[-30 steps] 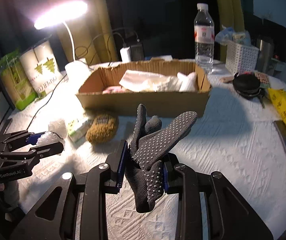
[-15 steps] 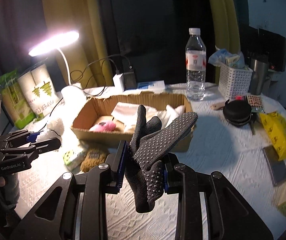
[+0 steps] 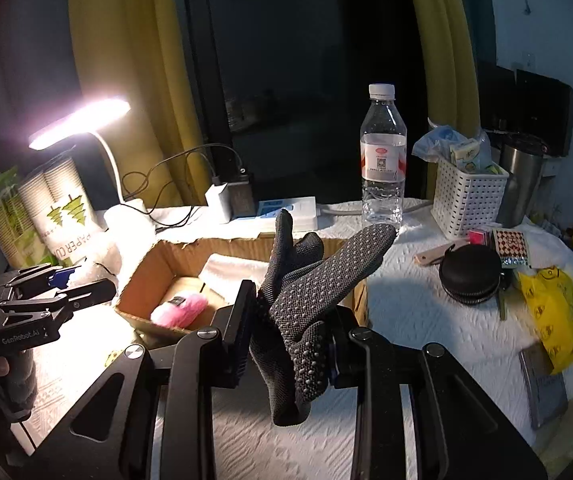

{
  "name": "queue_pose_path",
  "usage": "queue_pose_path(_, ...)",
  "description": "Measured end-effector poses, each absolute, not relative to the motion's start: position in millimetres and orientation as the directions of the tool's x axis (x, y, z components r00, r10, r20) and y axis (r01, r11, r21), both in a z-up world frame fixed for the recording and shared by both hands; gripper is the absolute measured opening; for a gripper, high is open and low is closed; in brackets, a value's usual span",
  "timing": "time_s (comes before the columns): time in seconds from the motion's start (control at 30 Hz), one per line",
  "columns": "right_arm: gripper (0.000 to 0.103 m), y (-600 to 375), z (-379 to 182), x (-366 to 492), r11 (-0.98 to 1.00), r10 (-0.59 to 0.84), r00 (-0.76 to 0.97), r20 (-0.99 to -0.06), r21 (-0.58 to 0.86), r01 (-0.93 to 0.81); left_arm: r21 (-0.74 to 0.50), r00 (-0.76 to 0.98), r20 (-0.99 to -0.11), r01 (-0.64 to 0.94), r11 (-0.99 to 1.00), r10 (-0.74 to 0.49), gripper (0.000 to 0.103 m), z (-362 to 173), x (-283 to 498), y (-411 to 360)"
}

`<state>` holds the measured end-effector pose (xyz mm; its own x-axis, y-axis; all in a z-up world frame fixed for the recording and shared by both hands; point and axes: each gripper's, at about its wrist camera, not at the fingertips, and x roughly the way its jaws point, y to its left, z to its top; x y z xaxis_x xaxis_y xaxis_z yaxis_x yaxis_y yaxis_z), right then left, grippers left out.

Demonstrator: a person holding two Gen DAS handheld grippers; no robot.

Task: Organize soft objects
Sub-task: 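Carry the bubble wrap and gray glove into the box and open both tools, then withdraw both open tools from the box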

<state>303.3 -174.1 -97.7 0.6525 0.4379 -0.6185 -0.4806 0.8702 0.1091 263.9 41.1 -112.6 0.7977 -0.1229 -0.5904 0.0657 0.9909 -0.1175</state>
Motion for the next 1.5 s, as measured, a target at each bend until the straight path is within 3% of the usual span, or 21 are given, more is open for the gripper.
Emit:
queue_pose_path(0.6,0.031,-168.4,-132.2,365.1,0.875,0.426,0.617,-0.661,0.128,-0.468,-0.161,0.728,-0.672,0.034,0.986,-0.135,0.045,-154.9,317.4,47.1)
queue_pose_path(0.8,0.037,-165.0,-146.0,373.6,0.880,0.414,0.600,-0.685,0.133,-0.455,-0.163,0.713,-0.691,0.009,0.987,-0.121,0.053,-159.8,322.9,49.1)
queue_pose_path(0.87,0.045,-164.8,-146.5,373.5,0.881,0.413,0.601,-0.685,0.132,-0.454,-0.161,0.715,-0.690,0.005,0.987,-0.116,0.054,-158.1,322.2,49.5)
queue_pose_path(1.03,0.046,-163.9,-140.5,368.1,0.882,0.408,0.610,-0.679,0.123,-0.454,-0.159,0.733,-0.672,0.001,0.987,-0.109,0.069,-149.6,315.5,49.2)
queue_pose_path(1.5,0.046,-159.5,-116.3,326.0,0.878,0.410,0.627,-0.663,0.099,-0.469,-0.158,0.767,-0.632,0.009,0.987,-0.108,0.069,-128.9,271.8,51.5)
